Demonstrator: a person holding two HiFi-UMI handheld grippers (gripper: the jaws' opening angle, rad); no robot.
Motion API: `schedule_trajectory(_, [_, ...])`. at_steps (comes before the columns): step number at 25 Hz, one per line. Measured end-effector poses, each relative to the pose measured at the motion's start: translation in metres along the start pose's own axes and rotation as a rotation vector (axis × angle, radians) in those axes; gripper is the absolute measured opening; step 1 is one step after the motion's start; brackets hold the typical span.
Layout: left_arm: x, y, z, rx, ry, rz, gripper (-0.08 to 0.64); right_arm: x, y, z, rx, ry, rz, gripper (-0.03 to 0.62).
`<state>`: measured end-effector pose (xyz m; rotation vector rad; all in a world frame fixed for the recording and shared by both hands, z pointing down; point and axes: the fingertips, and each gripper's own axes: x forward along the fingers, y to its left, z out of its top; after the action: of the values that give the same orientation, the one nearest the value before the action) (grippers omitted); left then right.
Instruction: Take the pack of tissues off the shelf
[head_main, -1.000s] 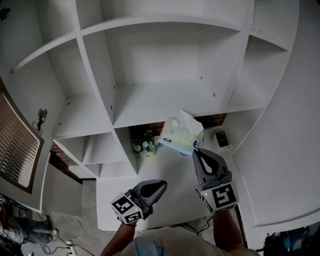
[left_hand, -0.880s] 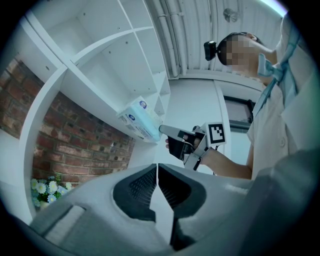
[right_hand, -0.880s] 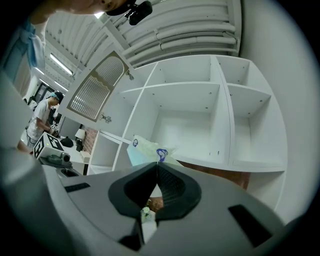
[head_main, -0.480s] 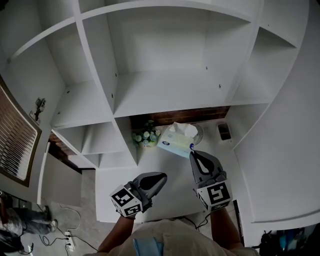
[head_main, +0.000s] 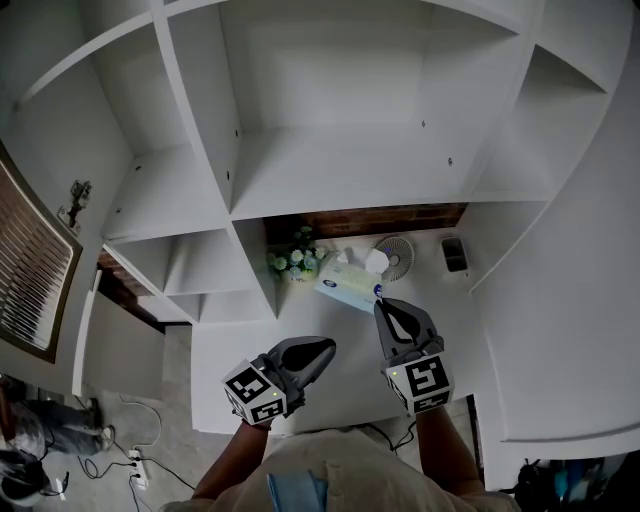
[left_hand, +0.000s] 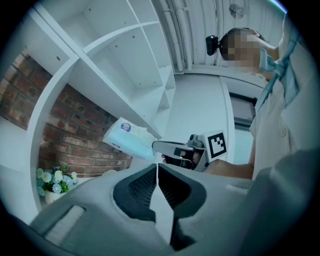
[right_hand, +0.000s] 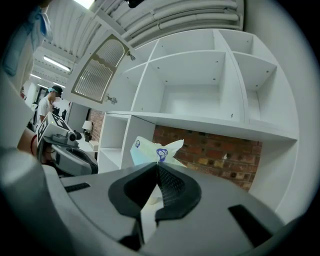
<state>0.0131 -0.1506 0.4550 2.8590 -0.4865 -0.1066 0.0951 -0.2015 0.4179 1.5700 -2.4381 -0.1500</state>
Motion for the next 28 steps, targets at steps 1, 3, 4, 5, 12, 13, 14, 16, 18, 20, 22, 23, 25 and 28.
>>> schedule_trajectory(1, [0.000,0.001,-0.002,-0.004,0.004,0.003,0.014,0.001,0.000,-0.004,0.005,0.006,0.002,0.018])
schedule_trajectory(3, [0.000,0.002,-0.007,-0.009,0.012,0.007,0.014,0.003,0.001,-0.011,0.012,0.021,0.005,0.018])
schedule_trajectory(4, [0.000,0.003,-0.009,-0.011,0.016,0.009,0.014,0.004,0.002,-0.015,0.013,0.029,0.006,0.018])
schedule_trajectory(5, [0.000,0.004,-0.012,-0.014,0.020,0.011,0.014,0.006,0.003,-0.019,0.015,0.037,0.008,0.017])
schedule_trajectory(12, [0.000,0.009,-0.030,-0.037,0.050,0.025,0.014,0.014,0.010,-0.048,0.041,0.090,0.025,0.018])
schedule_trajectory(13, [0.000,0.010,-0.033,-0.042,0.054,0.026,0.014,0.016,0.012,-0.053,0.044,0.097,0.028,0.018])
schedule_trajectory(14, [0.000,0.010,-0.035,-0.047,0.058,0.028,0.014,0.017,0.012,-0.057,0.046,0.103,0.030,0.018])
schedule_trajectory(16, [0.000,0.012,-0.040,-0.058,0.064,0.032,0.014,0.019,0.014,-0.065,0.049,0.116,0.034,0.018])
schedule_trajectory(18, [0.000,0.014,-0.045,-0.067,0.071,0.036,0.014,0.020,0.016,-0.072,0.052,0.129,0.037,0.018])
schedule_trajectory(20, [0.000,0.015,-0.050,-0.074,0.078,0.039,0.014,0.022,0.018,-0.079,0.055,0.142,0.041,0.018])
schedule_trajectory(22, [-0.001,0.016,-0.055,-0.079,0.086,0.040,0.014,0.023,0.020,-0.086,0.057,0.152,0.046,0.018])
schedule_trajectory(23, [-0.001,0.017,-0.057,-0.081,0.090,0.040,0.014,0.024,0.022,-0.089,0.059,0.157,0.048,0.018])
schedule_trajectory(25, [-0.001,0.018,-0.062,-0.089,0.097,0.043,0.014,0.026,0.024,-0.096,0.063,0.167,0.054,0.018])
schedule_trajectory(28, [-0.001,0.021,-0.068,-0.098,0.105,0.050,0.014,0.028,0.027,-0.106,0.068,0.182,0.062,0.017])
